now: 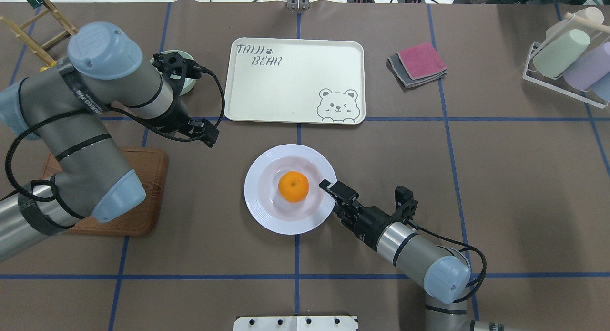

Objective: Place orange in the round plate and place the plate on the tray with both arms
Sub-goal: 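Hook the right gripper onto the plate rim nearest the robot, then push the plate with the right gripper onto the cream bear tray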

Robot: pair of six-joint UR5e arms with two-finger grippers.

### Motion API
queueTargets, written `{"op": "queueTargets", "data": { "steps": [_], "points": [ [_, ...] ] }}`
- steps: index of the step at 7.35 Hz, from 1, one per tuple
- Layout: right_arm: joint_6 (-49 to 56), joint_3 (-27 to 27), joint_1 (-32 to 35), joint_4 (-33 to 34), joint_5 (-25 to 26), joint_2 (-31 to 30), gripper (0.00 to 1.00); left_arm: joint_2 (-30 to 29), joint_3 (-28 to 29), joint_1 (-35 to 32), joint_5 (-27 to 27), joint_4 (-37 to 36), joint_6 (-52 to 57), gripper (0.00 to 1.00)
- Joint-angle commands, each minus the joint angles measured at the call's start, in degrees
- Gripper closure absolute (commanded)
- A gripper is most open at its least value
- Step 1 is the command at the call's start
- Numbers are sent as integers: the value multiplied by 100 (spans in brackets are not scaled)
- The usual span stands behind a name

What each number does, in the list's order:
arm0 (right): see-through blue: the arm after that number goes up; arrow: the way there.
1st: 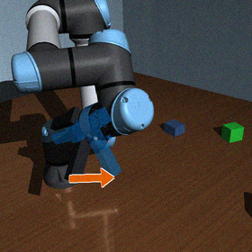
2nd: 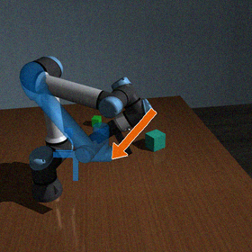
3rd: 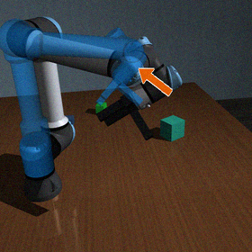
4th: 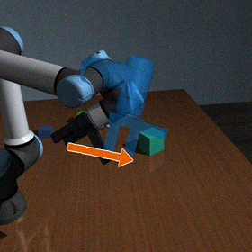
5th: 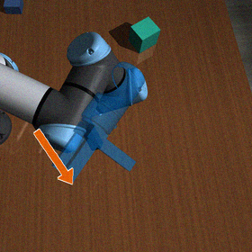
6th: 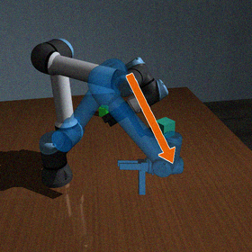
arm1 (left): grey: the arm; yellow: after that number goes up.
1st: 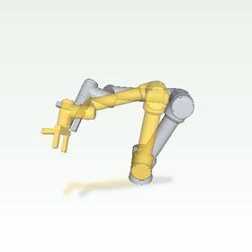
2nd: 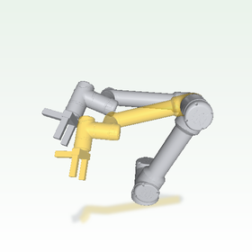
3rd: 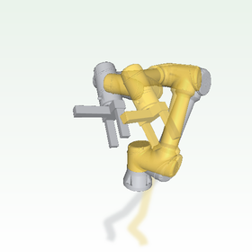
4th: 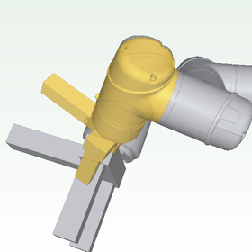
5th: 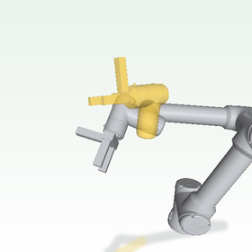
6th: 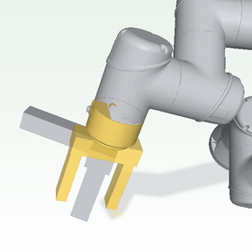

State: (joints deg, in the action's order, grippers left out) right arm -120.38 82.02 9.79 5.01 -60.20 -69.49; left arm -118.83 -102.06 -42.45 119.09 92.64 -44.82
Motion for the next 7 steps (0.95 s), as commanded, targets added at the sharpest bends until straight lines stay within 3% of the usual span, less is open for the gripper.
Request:
{"op": "queueTargets", "data": {
  "steps": [1,2,3,7],
  "points": [
    [-116,-81,-3,0,8,32,80,0,10,0,0,0,0,0],
    [-117,-63,-3,-17,60,41,100,0,10,0,0,8,0,0],
    [-126,-2,6,-18,261,102,100,0,10,0,0,8,0,0],
    [-573,209,506,-26,280,409,100,-18,-86,-166,87,-9,52,0]
  ]
}}
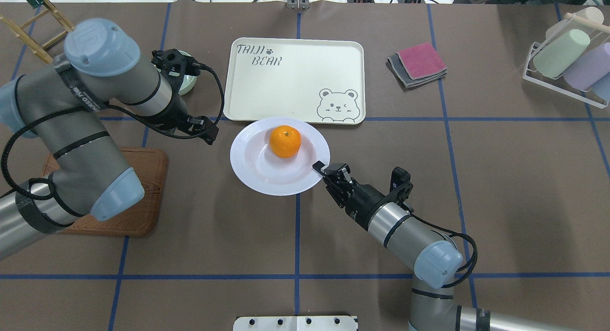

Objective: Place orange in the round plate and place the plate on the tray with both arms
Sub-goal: 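Push the plate with the right gripper onto the cream bear tray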

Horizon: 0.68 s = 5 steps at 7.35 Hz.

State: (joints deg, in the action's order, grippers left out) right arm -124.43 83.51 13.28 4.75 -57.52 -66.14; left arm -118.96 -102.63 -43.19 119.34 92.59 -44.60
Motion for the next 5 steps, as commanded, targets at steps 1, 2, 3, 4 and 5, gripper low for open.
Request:
{"op": "queueTargets", "data": {
  "steps": [1,2,3,4,5],
  "points": [
    [-213,112,349,8,13,179,100,5,-29,-346,350,-13,57,0],
    [-231,78,620,43,4,250,100,5,-47,-714,779,-48,257,0],
    [-309,-201,919,78,-22,407,100,196,-186,-1126,1149,-92,642,0],
    [-379,-865,1148,79,-74,783,100,659,-405,-1513,1362,-92,1299,0],
    [-371,-1446,1342,244,-83,1326,100,1108,-625,-1891,1425,-110,2062,0]
  ]
}}
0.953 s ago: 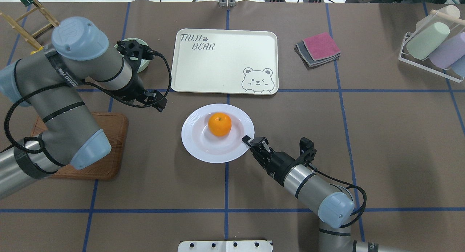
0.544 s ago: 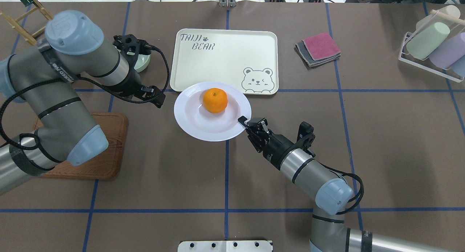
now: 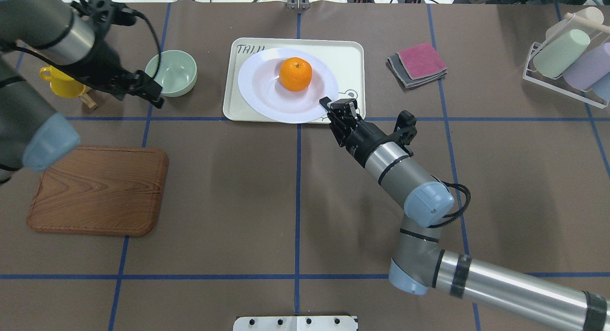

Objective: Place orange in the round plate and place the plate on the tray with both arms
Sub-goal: 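Push the plate with the right gripper onto the cream bear tray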

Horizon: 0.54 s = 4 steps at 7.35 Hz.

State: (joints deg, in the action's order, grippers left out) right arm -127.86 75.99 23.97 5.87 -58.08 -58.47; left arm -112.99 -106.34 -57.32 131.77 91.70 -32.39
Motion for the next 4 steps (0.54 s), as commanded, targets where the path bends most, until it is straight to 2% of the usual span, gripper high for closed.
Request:
{"op": "queueTargets", "data": {
  "steps": [1,2,3,4],
  "points": [
    [-2,-1126,370,700,-28,1009,100,863,-465,-908,261,-178,1493,0],
    [7,-1304,380,1010,7,1187,100,1075,-571,-1182,261,-440,2195,0],
    [7,-1741,354,1187,68,1354,100,1182,-764,-1411,253,-817,2698,0],
    [-28,-1954,302,1285,260,1487,100,1183,-1027,-1492,253,-1212,2808,0]
  ]
}}
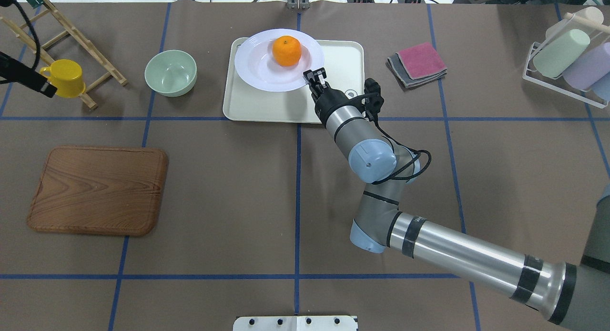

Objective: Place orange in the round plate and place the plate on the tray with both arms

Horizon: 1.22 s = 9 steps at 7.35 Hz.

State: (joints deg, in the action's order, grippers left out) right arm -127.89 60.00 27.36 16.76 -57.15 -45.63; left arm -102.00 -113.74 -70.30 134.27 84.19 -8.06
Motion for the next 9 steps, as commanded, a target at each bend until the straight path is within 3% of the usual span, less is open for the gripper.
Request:
{"op": "queueTargets", "data": {
  "steps": [1,2,3,4,5,7,9],
  "points": [
    [-34,-349,-98,526,213,204,100,75,-559,-212,-23,-787,375,0],
    [-34,-349,-125,634,231,204,100,66,-683,-203,-32,-947,375,0],
    [-34,-331,-151,635,240,152,44,92,-684,-203,-85,-949,401,0],
    [-43,-279,-152,626,231,99,0,171,-676,-203,-268,-949,410,0],
    [-17,9,-117,618,222,-137,0,241,-545,-229,-392,-940,819,0],
    [428,1411,-99,617,-144,-1206,0,616,-307,-780,-402,-923,1814,0],
    [2888,2230,93,583,-1502,-1902,0,1013,-202,-1046,-367,-905,2306,0]
  ]
}}
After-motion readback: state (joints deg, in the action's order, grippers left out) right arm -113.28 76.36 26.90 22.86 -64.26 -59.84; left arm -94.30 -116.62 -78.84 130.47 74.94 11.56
